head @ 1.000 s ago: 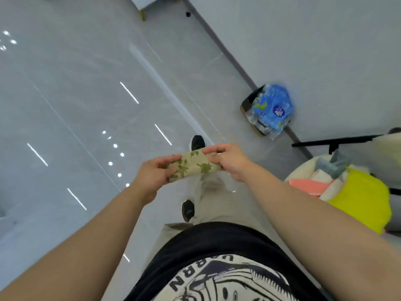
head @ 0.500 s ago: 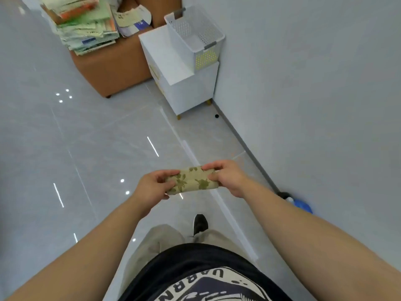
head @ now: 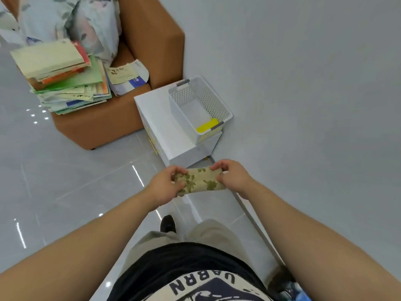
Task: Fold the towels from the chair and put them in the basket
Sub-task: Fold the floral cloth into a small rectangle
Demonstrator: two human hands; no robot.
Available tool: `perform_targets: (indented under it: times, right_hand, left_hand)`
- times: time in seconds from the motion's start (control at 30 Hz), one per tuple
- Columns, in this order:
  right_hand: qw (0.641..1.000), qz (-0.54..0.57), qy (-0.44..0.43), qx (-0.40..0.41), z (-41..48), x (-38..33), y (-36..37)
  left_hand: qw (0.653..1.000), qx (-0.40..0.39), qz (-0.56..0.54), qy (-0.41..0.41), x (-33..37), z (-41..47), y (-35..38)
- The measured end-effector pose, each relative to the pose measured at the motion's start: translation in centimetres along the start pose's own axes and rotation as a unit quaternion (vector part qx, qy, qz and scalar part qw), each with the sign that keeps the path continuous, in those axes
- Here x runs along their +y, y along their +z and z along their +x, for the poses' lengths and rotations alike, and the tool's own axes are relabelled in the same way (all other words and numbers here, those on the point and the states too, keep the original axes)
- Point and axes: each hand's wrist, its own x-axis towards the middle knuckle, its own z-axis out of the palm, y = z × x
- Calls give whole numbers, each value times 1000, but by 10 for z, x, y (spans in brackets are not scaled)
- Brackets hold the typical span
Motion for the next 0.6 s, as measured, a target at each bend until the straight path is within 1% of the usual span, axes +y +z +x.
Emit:
perform_targets:
  times: [0.1,0.23,0.33,0.43,0.5,0.6]
  right_hand:
    - [997,-68,-19,29,63,-44,-33]
    - [987,-144,-36,55,168,-95,-75]
    - [973,-212,-66,55,251,-125,-93]
    - [955,-286,-78,10,342,-137,-99]
    - [939,-337,-69,-26,388,-133,-95]
    - [924,-375,-43,-66,441,-118,-77]
  left_hand:
    - [1000,-8,12,14,49,65,-23]
    - [997,39,47,38,104,165,-36]
    - [995,74,66,25,135,238,-39]
    - [991,91,101,-15,150,311,-43]
    - [986,79,139,-45,150,352,-46]
    - [976,47,199,-80,140,405,-48]
